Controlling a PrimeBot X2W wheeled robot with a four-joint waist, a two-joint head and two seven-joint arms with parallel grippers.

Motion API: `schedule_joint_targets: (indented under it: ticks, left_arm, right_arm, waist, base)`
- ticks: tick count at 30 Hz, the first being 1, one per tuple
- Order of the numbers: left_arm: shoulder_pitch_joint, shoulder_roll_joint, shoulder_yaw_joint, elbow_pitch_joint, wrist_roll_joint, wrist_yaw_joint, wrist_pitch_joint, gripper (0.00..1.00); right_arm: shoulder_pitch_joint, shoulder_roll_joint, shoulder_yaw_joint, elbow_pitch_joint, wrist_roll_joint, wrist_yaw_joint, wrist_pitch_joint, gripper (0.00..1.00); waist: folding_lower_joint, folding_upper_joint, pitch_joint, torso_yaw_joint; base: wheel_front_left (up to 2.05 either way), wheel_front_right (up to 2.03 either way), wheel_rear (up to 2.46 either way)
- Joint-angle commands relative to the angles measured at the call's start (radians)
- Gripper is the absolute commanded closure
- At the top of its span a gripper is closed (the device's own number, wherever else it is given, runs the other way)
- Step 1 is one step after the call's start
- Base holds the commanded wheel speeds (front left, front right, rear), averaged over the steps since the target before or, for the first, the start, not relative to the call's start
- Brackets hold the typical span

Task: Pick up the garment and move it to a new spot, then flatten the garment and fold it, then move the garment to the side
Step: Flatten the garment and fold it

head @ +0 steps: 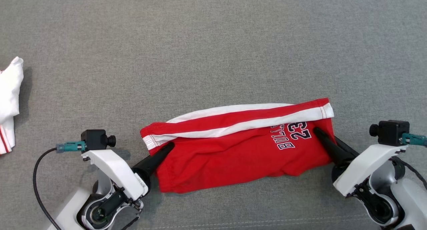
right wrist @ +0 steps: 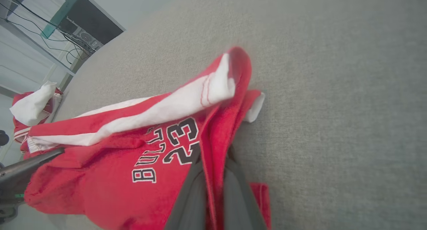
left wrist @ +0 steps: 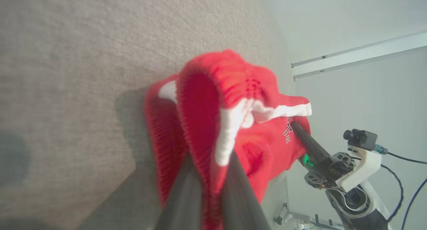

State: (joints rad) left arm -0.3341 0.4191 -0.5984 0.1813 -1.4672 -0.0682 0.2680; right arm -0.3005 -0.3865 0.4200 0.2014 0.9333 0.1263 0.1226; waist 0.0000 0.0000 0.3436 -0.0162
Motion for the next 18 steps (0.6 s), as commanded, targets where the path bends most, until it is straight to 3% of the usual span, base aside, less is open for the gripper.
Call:
schedule_joint_targets:
  ticks: [1,5,16,17,18]
  left_arm:
    - [-0.056,0.018,0.034,0.007,0.019,0.002,-0.007,1.0]
    - [-0.086,-0.004,0.032,0.054,0.037,-0.011,-0.028,1.0]
    - [-0.114,-0.023,0.028,0.142,0.051,-0.019,-0.038,1.0]
    - [-0.115,-0.023,0.03,0.148,0.056,-0.02,-0.047,0.96]
    - [-0.115,-0.023,0.03,0.154,0.062,-0.019,-0.054,0.51]
  right_arm:
    - [-0.021,0.006,0.014,-0.012,-0.042,0.004,-0.017,1.0]
    - [-0.039,0.043,0.03,0.004,-0.127,0.004,-0.096,1.0]
    - [-0.066,0.078,0.042,0.145,-0.186,0.004,-0.104,1.0]
    - [-0.069,0.08,0.043,0.153,-0.186,0.004,-0.11,0.96]
    - [-0.071,0.081,0.043,0.159,-0.185,0.004,-0.118,0.65]
  waist:
    - [0.0,0.0,0.001,-0.005]
    - [0.0,0.0,0.0,-0.012]
    - [0.0,0.0,-0.006,-0.023]
    - [0.0,0.0,-0.008,-0.022]
    - [0.0,0.0,-0.009,-0.02]
  base:
    - [0.0,0.0,0.0]
    - [0.0,0.0,0.0]
    - [0.0,0.0,0.0]
    - [0.0,0.0,0.0]
    - [0.0,0.0,0.0]
